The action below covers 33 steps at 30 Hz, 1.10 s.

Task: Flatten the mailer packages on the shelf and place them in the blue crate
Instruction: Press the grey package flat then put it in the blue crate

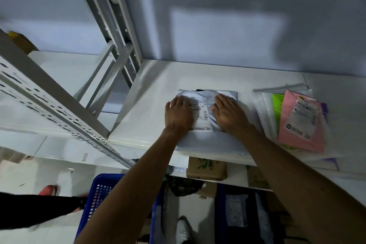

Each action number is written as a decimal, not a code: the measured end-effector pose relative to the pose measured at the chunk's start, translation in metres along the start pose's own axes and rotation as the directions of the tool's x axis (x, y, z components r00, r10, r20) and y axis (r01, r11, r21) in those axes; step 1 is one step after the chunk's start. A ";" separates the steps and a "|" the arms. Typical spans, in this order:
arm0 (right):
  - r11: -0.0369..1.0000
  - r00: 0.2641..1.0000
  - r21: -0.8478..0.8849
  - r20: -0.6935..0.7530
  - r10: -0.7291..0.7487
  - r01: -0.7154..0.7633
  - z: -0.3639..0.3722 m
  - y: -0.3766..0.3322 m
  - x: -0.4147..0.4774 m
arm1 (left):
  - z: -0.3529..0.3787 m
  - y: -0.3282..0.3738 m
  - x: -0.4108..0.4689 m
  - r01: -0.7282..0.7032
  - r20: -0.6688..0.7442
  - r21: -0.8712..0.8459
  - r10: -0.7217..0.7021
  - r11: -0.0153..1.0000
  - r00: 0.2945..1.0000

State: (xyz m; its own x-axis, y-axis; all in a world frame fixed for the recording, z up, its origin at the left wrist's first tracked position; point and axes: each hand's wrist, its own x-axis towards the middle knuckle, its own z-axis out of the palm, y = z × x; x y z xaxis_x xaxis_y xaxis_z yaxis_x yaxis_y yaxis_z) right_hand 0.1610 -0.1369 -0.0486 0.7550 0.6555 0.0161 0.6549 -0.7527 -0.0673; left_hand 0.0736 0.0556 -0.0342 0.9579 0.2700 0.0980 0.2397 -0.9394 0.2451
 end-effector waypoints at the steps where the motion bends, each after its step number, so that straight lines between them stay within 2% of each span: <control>1: 1.000 1.000 -0.015 -0.006 -0.009 0.009 -0.002 -0.002 -0.007 | -0.001 0.000 -0.005 0.008 -0.032 -0.023 -0.009 1.000 0.999; 4: 0.996 0.997 0.062 -0.032 0.068 -0.065 -0.019 -0.011 -0.029 | -0.003 0.002 -0.016 0.010 -0.075 -0.132 -0.020 0.991 0.997; 6: 0.990 0.997 0.125 -0.039 0.071 -0.066 -0.026 -0.016 -0.044 | -0.009 0.001 -0.018 0.046 -0.059 -0.194 -0.058 0.980 0.997; 9: 0.967 0.971 0.242 -0.201 0.131 -0.081 -0.039 -0.021 -0.067 | -0.021 0.002 -0.024 0.152 0.006 -0.216 -0.154 0.965 0.988; 11: 0.950 0.958 0.295 -0.228 0.176 -0.105 -0.038 -0.020 -0.083 | -0.026 0.003 -0.035 0.221 0.006 -0.206 -0.224 0.953 0.975; 18: 0.934 0.979 0.319 -0.067 0.191 -0.160 -0.051 -0.019 -0.137 | -0.038 0.033 -0.120 0.494 -0.030 -0.167 -0.505 0.853 0.863; 20: 0.916 0.979 0.349 0.026 0.203 -0.199 -0.055 -0.017 -0.150 | -0.041 0.049 -0.143 0.545 0.026 -0.142 -0.547 0.826 0.837; 23: 0.831 0.954 0.470 0.175 0.244 -0.298 -0.057 -0.012 -0.164 | -0.044 0.072 -0.160 0.553 0.152 -0.153 -0.533 0.819 0.832; 26: 0.692 0.938 0.633 0.251 0.239 -0.346 -0.061 -0.003 -0.175 | -0.051 0.097 -0.171 0.540 0.196 -0.207 -0.507 0.815 0.840; 30: 0.528 0.920 0.754 0.330 0.212 -0.392 -0.070 0.011 -0.189 | -0.050 0.108 -0.181 0.666 0.256 -0.371 -0.618 0.647 0.743; 33: 0.487 0.909 0.767 0.354 0.221 -0.418 -0.073 0.014 -0.200 | -0.049 0.107 -0.190 0.694 0.271 -0.439 -0.653 0.570 0.707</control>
State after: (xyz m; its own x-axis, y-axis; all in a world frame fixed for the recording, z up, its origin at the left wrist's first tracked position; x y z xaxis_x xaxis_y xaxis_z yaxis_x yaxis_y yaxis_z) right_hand 0.0212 -0.2827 0.0199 0.8196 0.4508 -0.3537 -0.0208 -0.5934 -0.8046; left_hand -0.0903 -0.0862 0.0203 0.5637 0.7473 -0.3519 0.7323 -0.2552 0.6313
